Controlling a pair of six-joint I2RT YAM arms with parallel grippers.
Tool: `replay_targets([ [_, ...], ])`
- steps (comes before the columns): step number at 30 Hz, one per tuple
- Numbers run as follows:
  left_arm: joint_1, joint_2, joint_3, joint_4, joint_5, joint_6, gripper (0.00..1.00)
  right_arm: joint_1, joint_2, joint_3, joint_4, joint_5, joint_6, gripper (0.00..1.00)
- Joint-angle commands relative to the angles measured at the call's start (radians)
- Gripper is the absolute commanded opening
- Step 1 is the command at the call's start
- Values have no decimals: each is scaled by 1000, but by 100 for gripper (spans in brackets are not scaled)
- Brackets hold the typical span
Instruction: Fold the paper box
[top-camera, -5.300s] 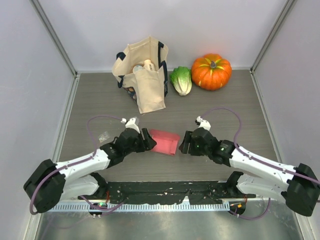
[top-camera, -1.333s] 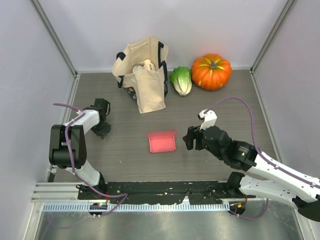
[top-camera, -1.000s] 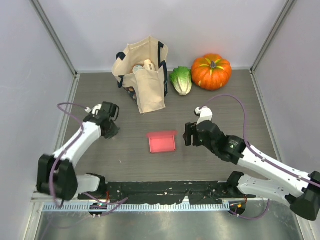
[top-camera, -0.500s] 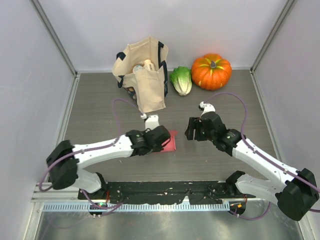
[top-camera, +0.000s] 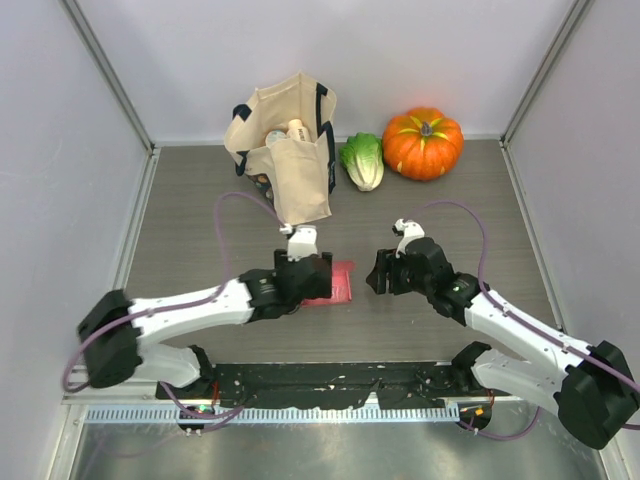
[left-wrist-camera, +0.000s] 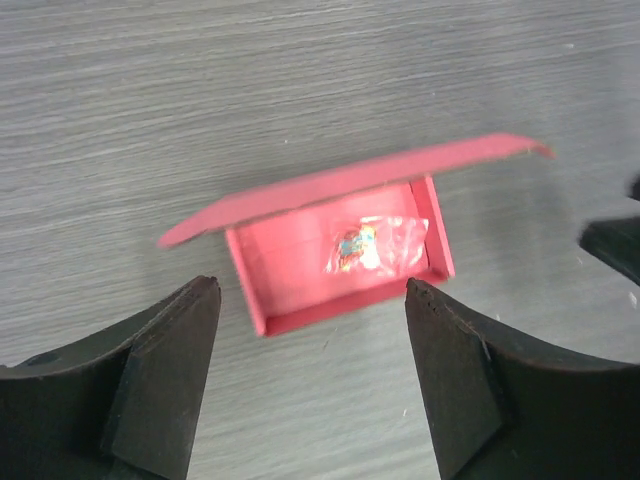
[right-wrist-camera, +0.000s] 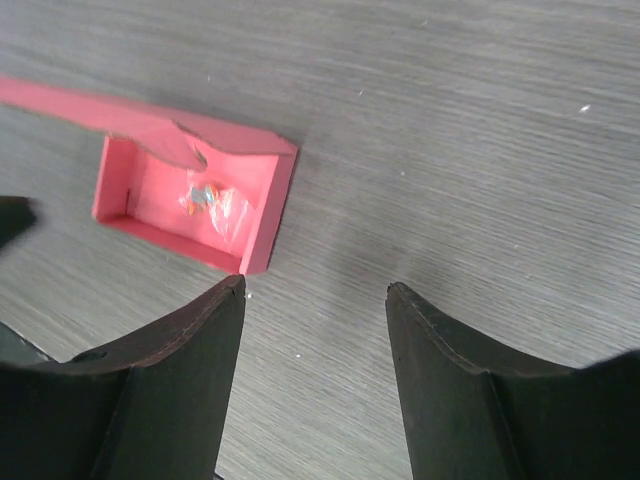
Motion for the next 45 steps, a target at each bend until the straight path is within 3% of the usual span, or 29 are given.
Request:
replay_targets([
  [1,19,-324,-220,219,96,227,79,0,-28,-67,295,-166,-147,62],
  [2,45,-390,-337,286,168,273,80,0,-22,-83,338,-208,-154,61],
  [4,116,-495,-388,293,201,312,80,4,3,-66,404,-248,-173,56],
  [7,221,-555,-485,414,307,353,88,7,66,-29,380,-196,-300,52],
  [8,255,-550,-535,529,365,353,90,7,93,-14,371,-168,-322,52],
  [11,328,-483,-563,653,441,371,100,7,97,-41,447,-205,-348,54],
  [15,364,-368,-595,875,493,417,98,7,107,-104,601,-216,-422,55],
  [17,386,-288,-600,975,548,443,96,7,126,-101,609,-211,-465,54],
  [21,397,-213,-582,1025,589,485,88,7,184,-87,638,-222,-485,50],
  [26,412,-188,-568,1020,594,519,64,7,235,-86,676,-236,-493,46],
  [37,414,-181,-545,977,570,540,42,17,288,-72,708,-237,-500,28],
  [42,412,-194,-534,942,522,539,31,69,304,-77,730,-156,-485,16],
  [45,406,-208,-534,917,496,534,32,112,318,-74,747,-80,-470,8],
])
